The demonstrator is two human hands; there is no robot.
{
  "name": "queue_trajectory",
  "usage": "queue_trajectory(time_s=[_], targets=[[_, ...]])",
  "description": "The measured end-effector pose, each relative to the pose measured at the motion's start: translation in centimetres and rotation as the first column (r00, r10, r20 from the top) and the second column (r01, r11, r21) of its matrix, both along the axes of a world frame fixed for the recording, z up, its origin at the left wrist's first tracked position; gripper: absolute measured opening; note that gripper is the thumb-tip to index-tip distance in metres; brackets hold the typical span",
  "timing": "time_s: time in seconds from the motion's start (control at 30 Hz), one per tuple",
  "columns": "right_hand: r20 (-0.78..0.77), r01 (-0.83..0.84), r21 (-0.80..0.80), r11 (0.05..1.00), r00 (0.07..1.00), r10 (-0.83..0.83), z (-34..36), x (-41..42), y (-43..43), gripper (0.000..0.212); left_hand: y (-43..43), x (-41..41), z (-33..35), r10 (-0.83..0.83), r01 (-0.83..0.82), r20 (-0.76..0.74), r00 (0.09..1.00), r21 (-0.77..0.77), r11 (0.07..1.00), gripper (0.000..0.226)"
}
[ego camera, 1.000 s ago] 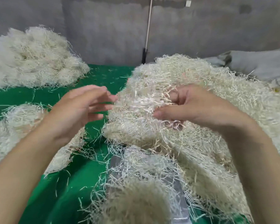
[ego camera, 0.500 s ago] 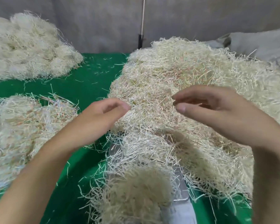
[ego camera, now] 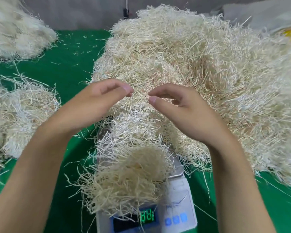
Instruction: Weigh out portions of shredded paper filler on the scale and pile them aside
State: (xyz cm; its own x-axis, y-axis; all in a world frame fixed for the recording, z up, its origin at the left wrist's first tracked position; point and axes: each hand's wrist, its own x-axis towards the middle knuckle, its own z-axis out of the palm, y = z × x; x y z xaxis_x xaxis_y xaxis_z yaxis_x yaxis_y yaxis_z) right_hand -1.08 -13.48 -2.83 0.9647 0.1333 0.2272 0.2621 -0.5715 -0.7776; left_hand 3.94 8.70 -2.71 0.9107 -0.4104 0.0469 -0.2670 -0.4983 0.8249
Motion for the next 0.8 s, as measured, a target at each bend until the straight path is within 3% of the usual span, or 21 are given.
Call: queue_trajectory(time_s=[0.13,0.3,0.47,0.63,0.73,0.8], targets=[[-0.022,0.017,-0.052,0.999,1.000,-0.018,-0.2,-0.6,0.3,0.024,1.2,-0.6,0.7,-0.033,0.032,0.019,0.999,0.007,0.999,0.056],[-0.026,0.025,-0.070,0.997,0.999,-0.027,0.1,-1.5,0.3,0.030,1.8,-1.3,0.8,-0.091,0.091,0.005,0.996,0.054,0.994,0.052],[-0.098,-0.029,-0.212,0.977,0.995,0.008,0.5,-2.3,0.0,0.044,1.2,-1.5,1.0,-0.146,0.146,-0.010,0.989,0.084,0.986,0.036],[-0.107,-0.012,-0.196,0.981,0.994,-0.009,0.5,-2.6,0.1,0.049,1.4,-1.4,1.0,-0.127,0.127,0.001,0.992,0.082,0.989,0.049],[-0.113,-0.031,-0.248,0.968,0.994,0.003,0.6,-2.9,-0.1,0.071,1.8,-1.4,1.2,-0.063,0.063,0.007,0.998,0.031,0.998,0.051],[-0.258,-0.144,-0.323,0.935,0.964,0.060,0.4,-3.0,0.6,0.099,2.1,-1.4,1.4,-0.025,0.025,0.010,1.000,0.001,1.000,0.048]])
